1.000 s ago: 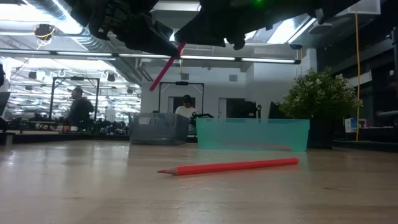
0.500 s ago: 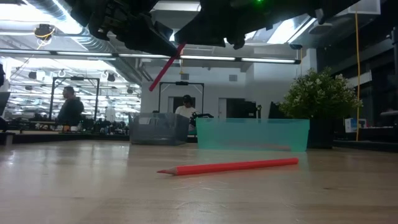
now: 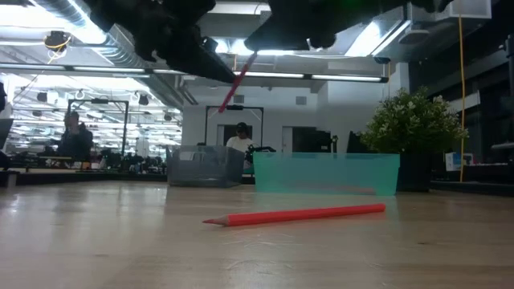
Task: Sort pens & pencils
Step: Put the red pencil into the green bin
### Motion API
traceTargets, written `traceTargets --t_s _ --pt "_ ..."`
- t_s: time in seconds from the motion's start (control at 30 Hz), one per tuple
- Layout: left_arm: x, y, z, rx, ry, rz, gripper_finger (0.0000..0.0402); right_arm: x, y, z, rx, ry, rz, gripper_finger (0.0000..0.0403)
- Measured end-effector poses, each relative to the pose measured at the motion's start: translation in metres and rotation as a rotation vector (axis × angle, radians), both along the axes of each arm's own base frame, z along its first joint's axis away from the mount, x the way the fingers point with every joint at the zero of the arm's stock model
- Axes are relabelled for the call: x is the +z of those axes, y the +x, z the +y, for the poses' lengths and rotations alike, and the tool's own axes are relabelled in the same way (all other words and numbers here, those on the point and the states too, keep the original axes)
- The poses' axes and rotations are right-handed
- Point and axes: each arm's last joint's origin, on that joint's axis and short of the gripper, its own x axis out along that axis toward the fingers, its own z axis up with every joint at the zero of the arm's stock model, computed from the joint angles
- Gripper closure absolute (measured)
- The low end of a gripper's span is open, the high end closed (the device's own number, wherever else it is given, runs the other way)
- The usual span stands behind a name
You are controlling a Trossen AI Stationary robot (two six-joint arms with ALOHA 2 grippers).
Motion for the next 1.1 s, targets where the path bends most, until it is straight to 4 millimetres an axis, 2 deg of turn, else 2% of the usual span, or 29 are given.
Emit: traceTargets --t_s 0.23,0.43,0.63,0.87,1.1 --pt "-0.003 -0.002 0.001 0.037 0.030 0.037 0.0291 0.010 -0.015 -0.001 -0.123 -0.039 0.051 0.0380" --pt "-0.010 -0.007 0.002 0.050 0.010 0.122 0.0290 0.013 -0.024 -0.005 -0.194 -0.036 0.082 0.0380" --pt "-0.011 -0.008 0.001 0.067 -0.015 0.132 0.0290 0.012 -0.029 -0.011 -0.265 -0.050 0.109 0.0380" --pt "-0.011 -0.008 0.001 0.067 -0.015 0.132 0.0290 0.012 -0.031 -0.036 -0.338 -0.019 0.154 0.0380" --pt "-0.011 -0.008 0.001 0.068 -0.015 0.135 0.0290 0.017 -0.032 -0.071 -0.323 0.059 0.229 0.0380"
